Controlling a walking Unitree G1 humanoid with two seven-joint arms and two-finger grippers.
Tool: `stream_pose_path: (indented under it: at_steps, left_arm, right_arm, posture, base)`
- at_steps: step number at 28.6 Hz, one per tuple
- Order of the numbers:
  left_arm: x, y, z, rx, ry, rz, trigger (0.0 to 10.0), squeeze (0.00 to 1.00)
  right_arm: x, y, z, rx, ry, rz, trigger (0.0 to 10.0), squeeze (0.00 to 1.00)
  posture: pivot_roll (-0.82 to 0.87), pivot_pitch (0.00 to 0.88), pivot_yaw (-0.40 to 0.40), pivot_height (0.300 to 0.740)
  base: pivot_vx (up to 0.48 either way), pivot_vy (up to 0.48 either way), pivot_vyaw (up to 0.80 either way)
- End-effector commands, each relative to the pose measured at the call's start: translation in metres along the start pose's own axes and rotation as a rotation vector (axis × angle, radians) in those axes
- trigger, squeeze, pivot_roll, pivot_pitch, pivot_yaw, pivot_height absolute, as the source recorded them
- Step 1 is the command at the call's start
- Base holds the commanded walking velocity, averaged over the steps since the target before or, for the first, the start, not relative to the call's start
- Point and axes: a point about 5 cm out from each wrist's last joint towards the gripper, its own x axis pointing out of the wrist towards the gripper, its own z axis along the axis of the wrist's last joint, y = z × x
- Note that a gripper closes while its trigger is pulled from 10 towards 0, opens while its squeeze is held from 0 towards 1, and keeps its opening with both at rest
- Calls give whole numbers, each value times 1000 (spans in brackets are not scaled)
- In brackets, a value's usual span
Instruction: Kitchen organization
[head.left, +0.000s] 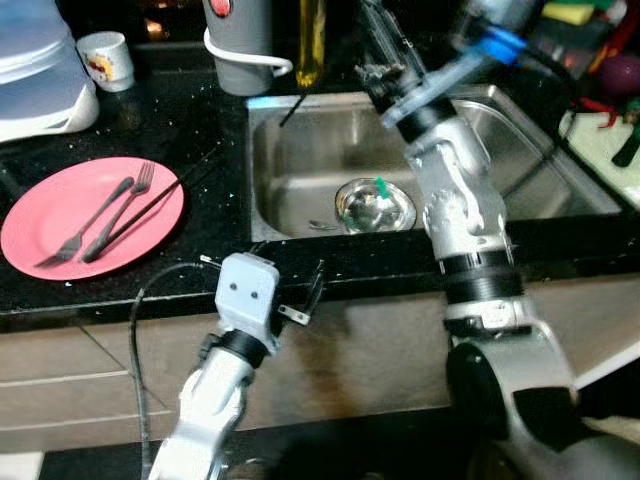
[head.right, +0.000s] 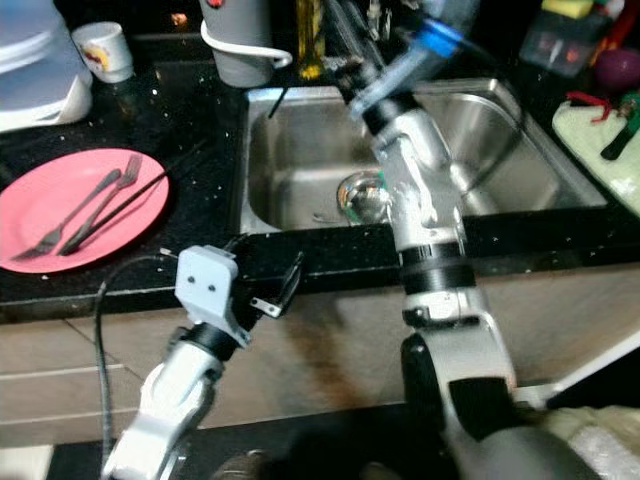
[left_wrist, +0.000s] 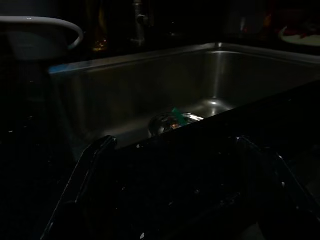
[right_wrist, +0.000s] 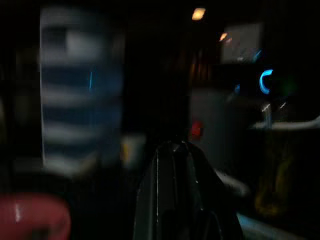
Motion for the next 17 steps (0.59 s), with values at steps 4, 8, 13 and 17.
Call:
stream_pose_path:
  at_steps: [4,8,13,17]
  left_arm:
    - [-4,7,-3,38,13,41,10000,0]
    - [-5,7,-1,39,-3,64,10000,0]
    - [-8,12,5,50,-34,144,10000,0]
    - [-9,13,6,35,-38,167,10000,0]
  right_arm:
    - [2,0,-18,-199,172,29,10000,0]
    - [4,1,-24,-228,217,30,10000,0]
    - [15,1,-25,-294,247,13,10000,0]
    - [16,5,-41,-388,365,24,10000,0]
  posture:
    - [101,74,-71,740]
    - [103,74,-74,740]
    - [108,73,-85,740]
    - [109,75,-89,740]
  base:
    - [0,0,0]
    - [0,0,0]
    - [0,0,0]
    - [0,0,0]
